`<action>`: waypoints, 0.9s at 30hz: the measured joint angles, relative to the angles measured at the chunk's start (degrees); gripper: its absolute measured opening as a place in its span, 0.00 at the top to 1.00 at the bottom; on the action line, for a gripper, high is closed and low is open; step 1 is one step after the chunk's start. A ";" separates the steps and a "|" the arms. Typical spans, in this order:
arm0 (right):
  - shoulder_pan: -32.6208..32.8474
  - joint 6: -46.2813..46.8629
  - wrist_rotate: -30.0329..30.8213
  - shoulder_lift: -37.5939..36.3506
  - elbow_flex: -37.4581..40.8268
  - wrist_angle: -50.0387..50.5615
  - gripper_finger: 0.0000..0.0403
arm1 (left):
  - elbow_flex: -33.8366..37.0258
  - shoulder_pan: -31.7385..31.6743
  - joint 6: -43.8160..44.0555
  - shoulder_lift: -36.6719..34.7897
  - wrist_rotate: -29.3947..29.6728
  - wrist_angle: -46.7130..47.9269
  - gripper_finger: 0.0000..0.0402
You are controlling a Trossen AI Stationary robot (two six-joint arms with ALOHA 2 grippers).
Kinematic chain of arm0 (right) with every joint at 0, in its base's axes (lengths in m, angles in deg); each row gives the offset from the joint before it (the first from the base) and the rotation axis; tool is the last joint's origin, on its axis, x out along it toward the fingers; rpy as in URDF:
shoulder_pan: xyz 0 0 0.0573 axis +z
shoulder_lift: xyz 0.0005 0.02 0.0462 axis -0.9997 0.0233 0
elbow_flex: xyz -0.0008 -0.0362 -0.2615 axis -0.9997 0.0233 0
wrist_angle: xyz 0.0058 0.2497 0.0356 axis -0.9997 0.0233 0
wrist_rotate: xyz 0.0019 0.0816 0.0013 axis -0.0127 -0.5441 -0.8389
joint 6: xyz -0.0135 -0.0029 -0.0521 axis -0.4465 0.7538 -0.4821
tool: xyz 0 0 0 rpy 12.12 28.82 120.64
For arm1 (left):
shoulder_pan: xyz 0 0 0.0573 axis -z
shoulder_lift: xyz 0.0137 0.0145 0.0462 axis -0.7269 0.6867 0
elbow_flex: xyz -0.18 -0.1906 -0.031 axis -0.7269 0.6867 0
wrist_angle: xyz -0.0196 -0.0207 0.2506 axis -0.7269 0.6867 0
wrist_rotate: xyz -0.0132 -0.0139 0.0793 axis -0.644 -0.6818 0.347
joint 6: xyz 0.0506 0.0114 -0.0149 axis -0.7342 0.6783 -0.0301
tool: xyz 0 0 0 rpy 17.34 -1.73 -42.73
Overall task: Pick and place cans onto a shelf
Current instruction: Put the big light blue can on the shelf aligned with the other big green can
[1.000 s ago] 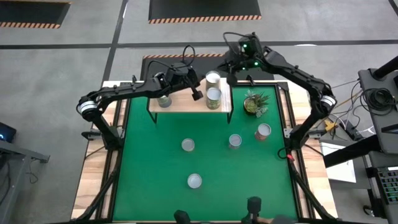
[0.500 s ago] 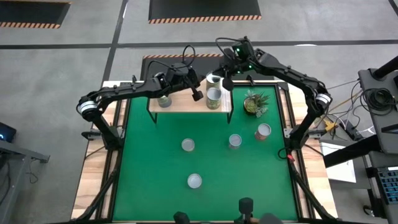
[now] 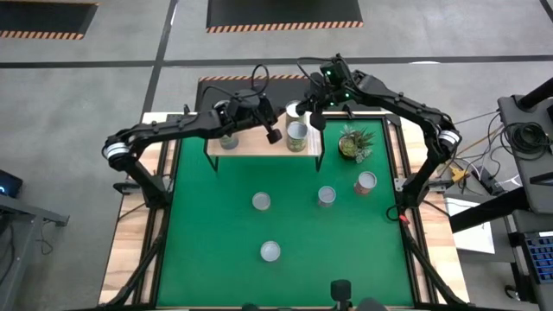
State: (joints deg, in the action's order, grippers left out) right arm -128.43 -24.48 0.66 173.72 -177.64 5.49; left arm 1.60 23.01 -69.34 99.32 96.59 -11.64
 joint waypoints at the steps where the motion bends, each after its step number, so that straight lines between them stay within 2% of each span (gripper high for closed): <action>1: 0.02 0.00 0.01 -0.05 0.00 0.02 0.97 | 0.00 0.22 0.00 -0.40 0.00 0.18 1.00; 9: 0.02 0.04 0.02 -0.15 0.01 0.97 0.97 | 0.00 0.86 1.27 -2.72 0.05 2.33 1.00; 27: 0.13 0.06 0.39 -2.47 0.04 1.46 0.97 | 0.02 3.42 2.52 -3.05 0.02 3.87 1.00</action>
State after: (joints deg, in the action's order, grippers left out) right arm -128.31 -24.41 1.05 171.25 -177.60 6.94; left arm 1.62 26.43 -66.82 96.26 96.61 -7.77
